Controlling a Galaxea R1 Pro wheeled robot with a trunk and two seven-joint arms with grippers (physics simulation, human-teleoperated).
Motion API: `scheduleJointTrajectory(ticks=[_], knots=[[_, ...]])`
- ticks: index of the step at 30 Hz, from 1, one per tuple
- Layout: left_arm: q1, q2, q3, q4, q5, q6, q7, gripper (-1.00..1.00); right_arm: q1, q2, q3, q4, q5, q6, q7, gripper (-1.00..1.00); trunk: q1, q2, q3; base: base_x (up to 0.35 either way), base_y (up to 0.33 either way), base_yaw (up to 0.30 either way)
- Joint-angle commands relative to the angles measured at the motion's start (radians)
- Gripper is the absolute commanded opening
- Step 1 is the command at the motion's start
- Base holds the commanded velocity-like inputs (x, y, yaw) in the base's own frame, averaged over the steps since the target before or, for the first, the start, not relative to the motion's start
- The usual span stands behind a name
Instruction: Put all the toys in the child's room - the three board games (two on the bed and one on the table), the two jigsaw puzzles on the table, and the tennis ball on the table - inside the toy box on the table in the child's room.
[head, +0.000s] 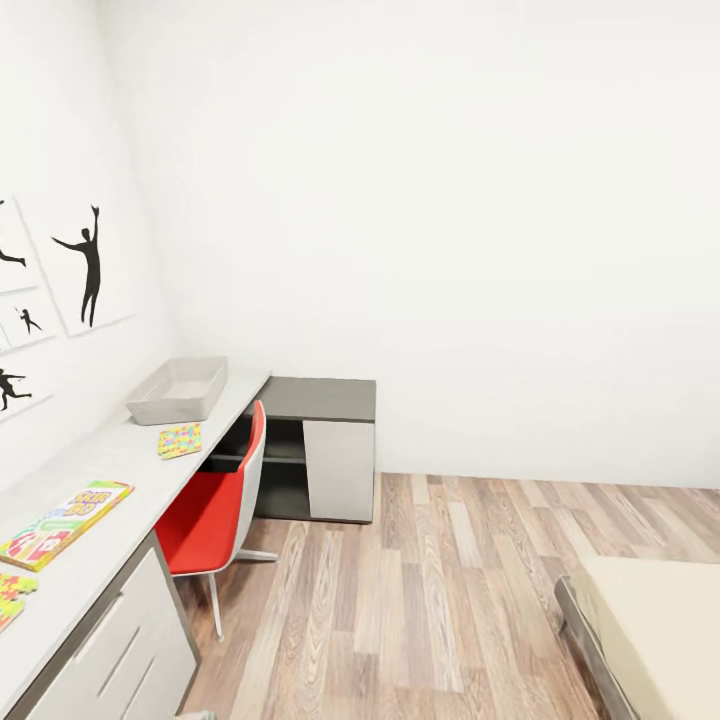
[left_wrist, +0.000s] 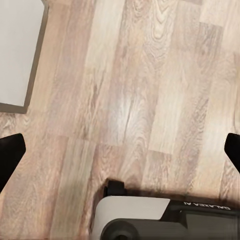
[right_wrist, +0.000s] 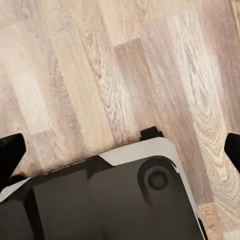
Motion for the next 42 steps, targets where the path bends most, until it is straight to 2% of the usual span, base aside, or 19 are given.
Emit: scheduleJointTrajectory(ticks=[1,2,3,4,5,8,10,12,15,19,21,23,28,35,42], knots=[[-0.011,0.002,0.011,-0.023,0.016,0.059,-0.007,1.0,-0.012,-0.002,-0.006,-0.067,-0.004,0.086,-0.002,1.0,0.0,-0.001,-0.001,0.0,0.0,-0.014],[-0.02,0.002,0.013,-0.038,0.024,0.091,-0.008,1.0,-0.017,-0.002,-0.008,-0.104,-0.005,0.123,-0.002,1.0,0.0,-0.001,-0.001,0.0,0.0,-0.011],[-0.043,0.004,0.018,-0.077,0.042,0.161,-0.009,1.0,-0.023,-0.002,-0.01,-0.181,-0.008,0.189,-0.002,1.0,0.0,-0.001,-0.001,0.0,0.0,-0.007],[-0.054,0.005,0.02,-0.103,0.052,0.198,-0.009,1.0,-0.024,0.0,-0.011,-0.222,-0.009,0.217,-0.003,1.0,0.0,-0.001,-0.001,0.0,0.0,-0.006],[-0.073,0.008,0.026,-0.164,0.073,0.273,-0.01,1.0,-0.027,0.001,-0.013,-0.302,-0.011,0.264,-0.003,1.0,0.0,-0.001,-0.001,0.0,0.0,-0.004],[-0.094,0.018,0.037,-0.303,0.119,0.425,-0.017,1.0,-0.029,0.003,-0.013,-0.442,-0.013,0.323,-0.004,1.0,0.0,-0.001,-0.001,0.0,0.0,-0.002],[-0.103,0.024,0.042,-0.439,0.152,0.559,-0.022,1.0,-0.027,0.004,-0.011,-0.532,-0.014,0.347,-0.007,1.0,0.0,-0.001,-0.001,0.0,0.0,0.0],[-0.106,0.025,0.044,-0.53,0.164,0.638,-0.023,1.0,-0.024,0.004,-0.009,-0.562,-0.013,0.352,-0.008,1.0,0.0,-0.001,-0.001,0.0,0.0,0.0],[-0.107,0.026,0.045,-0.634,0.171,0.719,-0.024,1.0,-0.022,0.002,-0.008,-0.588,-0.013,0.354,-0.007,1.0,0.0,-0.001,-0.001,0.0,0.0,0.0],[-0.108,0.027,0.052,-0.744,0.179,0.83,-0.027,1.0,-0.021,-0.001,-0.008,-0.6,-0.01,0.355,-0.008,1.0,0.0,-0.001,-0.001,0.0,0.0,0.0],[-0.107,0.026,0.071,-0.794,0.186,0.891,-0.035,1.0,-0.021,-0.004,-0.008,-0.599,-0.01,0.354,-0.009,1.0,0.0,-0.001,-0.001,0.0,0.0,0.0],[-0.104,0.025,0.091,-0.84,0.192,0.93,-0.049,1.0,-0.021,-0.005,-0.009,-0.597,-0.013,0.354,-0.009,1.0,0.0,-0.001,-0.001,0.0,0.0,0.0],[-0.098,0.025,0.111,-0.886,0.195,0.967,-0.066,1.0,-0.021,0.0,-0.01,-0.593,-0.017,0.33,-0.01,1.0,0.0,-0.001,-0.001,0.0,0.0,0.0],[-0.095,0.027,0.116,-0.895,0.192,0.976,-0.069,1.0,-0.021,0.004,-0.007,-0.592,-0.018,0.296,-0.01,1.0,0.0,-0.001,-0.001,0.0,0.0,-0.023],[-0.092,0.027,0.114,-0.898,0.192,0.973,-0.07,1.0,-0.021,0.004,-0.008,-0.591,-0.019,0.291,-0.009,1.0,0.0,-0.001,-0.001,0.0,0.0,-0.223]])
